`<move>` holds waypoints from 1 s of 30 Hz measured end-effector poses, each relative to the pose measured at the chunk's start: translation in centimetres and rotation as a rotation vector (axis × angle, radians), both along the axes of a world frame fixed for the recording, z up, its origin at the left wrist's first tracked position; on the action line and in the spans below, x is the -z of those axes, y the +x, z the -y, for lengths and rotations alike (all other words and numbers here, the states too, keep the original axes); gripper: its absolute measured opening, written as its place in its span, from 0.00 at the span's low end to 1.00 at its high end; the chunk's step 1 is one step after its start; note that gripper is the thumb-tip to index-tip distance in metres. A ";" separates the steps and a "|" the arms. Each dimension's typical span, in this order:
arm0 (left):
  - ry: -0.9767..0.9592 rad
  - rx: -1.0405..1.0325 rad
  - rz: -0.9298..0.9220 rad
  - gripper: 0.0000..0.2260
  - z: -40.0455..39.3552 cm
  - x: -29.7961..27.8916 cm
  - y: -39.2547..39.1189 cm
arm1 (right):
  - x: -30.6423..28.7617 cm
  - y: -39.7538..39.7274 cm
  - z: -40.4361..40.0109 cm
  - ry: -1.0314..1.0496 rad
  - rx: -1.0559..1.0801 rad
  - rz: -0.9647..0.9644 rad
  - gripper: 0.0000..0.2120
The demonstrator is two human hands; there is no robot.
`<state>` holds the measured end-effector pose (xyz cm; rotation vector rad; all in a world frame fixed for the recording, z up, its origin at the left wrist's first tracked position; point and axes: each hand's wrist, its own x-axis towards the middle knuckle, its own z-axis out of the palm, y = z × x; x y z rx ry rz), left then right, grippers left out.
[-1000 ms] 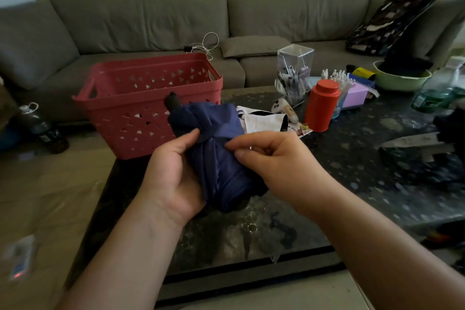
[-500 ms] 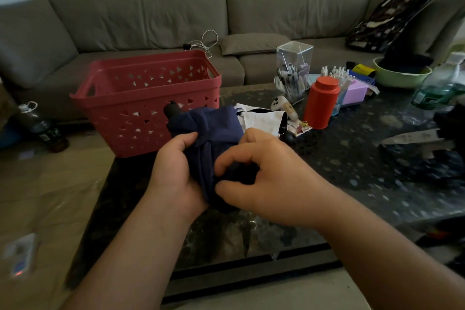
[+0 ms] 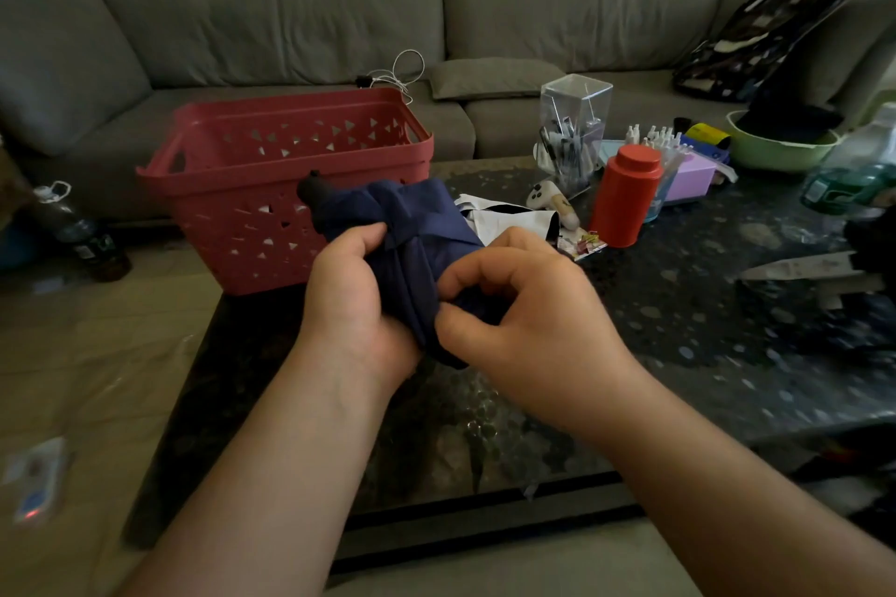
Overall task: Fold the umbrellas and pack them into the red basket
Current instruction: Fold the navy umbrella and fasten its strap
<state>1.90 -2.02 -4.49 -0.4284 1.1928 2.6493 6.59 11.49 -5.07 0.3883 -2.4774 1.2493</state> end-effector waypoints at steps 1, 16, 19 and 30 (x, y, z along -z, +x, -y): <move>0.006 -0.013 -0.005 0.19 0.0 -0.1 0.1 | 0.1 0.0 0.1 0.000 0.022 -0.031 0.06; -0.047 -0.338 -0.045 0.21 0.0 1.0 -0.4 | 3.4 1.4 2.7 -0.015 0.168 -0.418 0.04; -0.050 -0.387 -0.079 0.26 0.3 1.3 -0.2 | 3.5 1.2 2.8 -0.116 0.125 -0.366 0.03; -0.132 -0.409 -0.342 0.32 0.6 1.5 -0.9 | 0.9 -0.4 0.6 -0.068 0.013 -0.202 0.11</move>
